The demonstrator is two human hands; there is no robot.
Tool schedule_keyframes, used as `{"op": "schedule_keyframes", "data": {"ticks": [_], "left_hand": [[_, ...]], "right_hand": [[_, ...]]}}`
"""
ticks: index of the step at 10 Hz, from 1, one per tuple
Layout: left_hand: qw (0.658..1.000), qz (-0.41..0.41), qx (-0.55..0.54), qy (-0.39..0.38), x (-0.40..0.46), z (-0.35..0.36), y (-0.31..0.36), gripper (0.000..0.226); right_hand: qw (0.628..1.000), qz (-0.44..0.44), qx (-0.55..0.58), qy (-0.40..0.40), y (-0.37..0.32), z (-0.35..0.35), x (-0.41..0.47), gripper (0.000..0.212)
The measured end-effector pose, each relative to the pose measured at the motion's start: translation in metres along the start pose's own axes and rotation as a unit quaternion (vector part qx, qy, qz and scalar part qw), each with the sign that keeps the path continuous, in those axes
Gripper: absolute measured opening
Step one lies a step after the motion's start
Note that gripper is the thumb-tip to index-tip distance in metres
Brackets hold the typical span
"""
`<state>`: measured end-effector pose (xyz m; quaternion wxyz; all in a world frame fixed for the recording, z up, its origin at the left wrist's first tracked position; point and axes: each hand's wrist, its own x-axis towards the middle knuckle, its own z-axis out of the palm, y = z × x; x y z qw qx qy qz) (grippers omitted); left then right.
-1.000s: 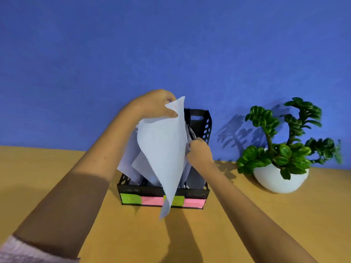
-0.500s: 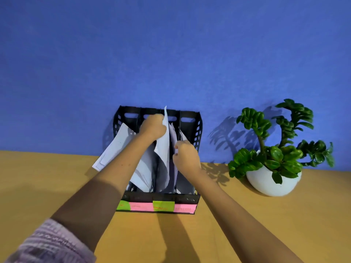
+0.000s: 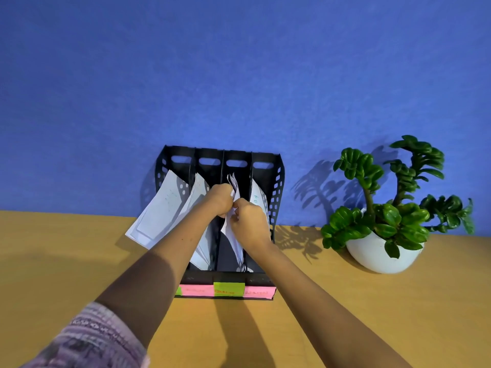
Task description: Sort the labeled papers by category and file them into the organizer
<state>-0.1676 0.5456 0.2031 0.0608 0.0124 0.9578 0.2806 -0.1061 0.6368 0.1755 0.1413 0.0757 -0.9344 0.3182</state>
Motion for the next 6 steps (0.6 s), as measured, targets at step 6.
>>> {"op": "schedule_keyframes", "data": {"ticks": [6], "left_hand": [[0.966,0.116,-0.101,0.206,-0.015,0.017,-0.033,0.034]], "right_hand": [[0.997,0.031,0.077,-0.011,-0.002,0.011,-0.008,0.016]]}}
